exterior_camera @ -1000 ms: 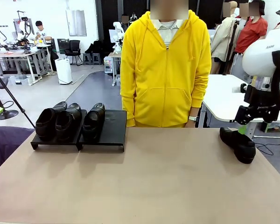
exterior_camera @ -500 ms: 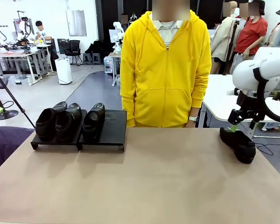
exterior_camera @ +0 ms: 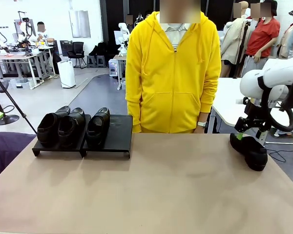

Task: Organize the shoes by placing them on the stand.
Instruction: Pick up one Shoe and place it in the middle of the table.

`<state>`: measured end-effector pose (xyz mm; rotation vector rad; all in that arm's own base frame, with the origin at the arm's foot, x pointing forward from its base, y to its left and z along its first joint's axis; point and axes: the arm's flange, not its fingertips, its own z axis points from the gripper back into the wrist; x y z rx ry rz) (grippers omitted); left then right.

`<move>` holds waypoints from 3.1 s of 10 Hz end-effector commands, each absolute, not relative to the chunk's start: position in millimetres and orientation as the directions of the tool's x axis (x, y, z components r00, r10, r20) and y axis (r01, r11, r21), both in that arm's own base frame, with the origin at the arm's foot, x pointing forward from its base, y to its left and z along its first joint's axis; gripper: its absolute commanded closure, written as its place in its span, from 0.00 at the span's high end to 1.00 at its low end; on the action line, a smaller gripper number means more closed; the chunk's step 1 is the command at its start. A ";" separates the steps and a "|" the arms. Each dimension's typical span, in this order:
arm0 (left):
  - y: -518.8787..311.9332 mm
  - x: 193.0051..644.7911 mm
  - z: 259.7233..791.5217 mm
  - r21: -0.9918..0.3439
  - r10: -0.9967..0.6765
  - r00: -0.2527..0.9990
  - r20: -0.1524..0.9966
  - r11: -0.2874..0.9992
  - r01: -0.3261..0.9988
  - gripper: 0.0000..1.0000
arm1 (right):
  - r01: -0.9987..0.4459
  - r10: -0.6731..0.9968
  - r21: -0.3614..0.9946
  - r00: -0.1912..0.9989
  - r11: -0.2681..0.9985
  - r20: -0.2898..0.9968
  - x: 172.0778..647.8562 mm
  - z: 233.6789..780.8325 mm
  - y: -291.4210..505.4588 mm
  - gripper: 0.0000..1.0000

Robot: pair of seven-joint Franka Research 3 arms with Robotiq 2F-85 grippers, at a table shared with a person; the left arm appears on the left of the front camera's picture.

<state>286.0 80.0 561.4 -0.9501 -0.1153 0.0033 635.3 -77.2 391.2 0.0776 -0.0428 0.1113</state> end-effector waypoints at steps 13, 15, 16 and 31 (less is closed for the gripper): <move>80.1 284.9 562.6 -0.820 0.055 0.994 0.098 0.570 0.050 1.00 | -0.129 0.144 0.191 0.987 0.973 -0.065 653.5 351.4 -78.6 0.00; 80.1 284.9 562.6 -0.820 0.055 0.994 0.098 0.570 0.050 1.00 | -0.131 0.146 0.195 0.987 0.972 -0.068 652.5 351.3 -77.2 0.00; 80.1 284.9 562.6 -0.820 0.055 0.994 0.098 0.570 0.050 1.00 | -0.133 0.149 0.197 0.987 0.971 -0.068 651.5 351.5 -76.8 0.00; 80.1 284.9 562.6 -0.820 0.055 0.994 0.098 0.570 0.050 1.00 | -0.184 0.182 0.300 0.983 0.936 0.038 405.8 486.2 -35.2 0.00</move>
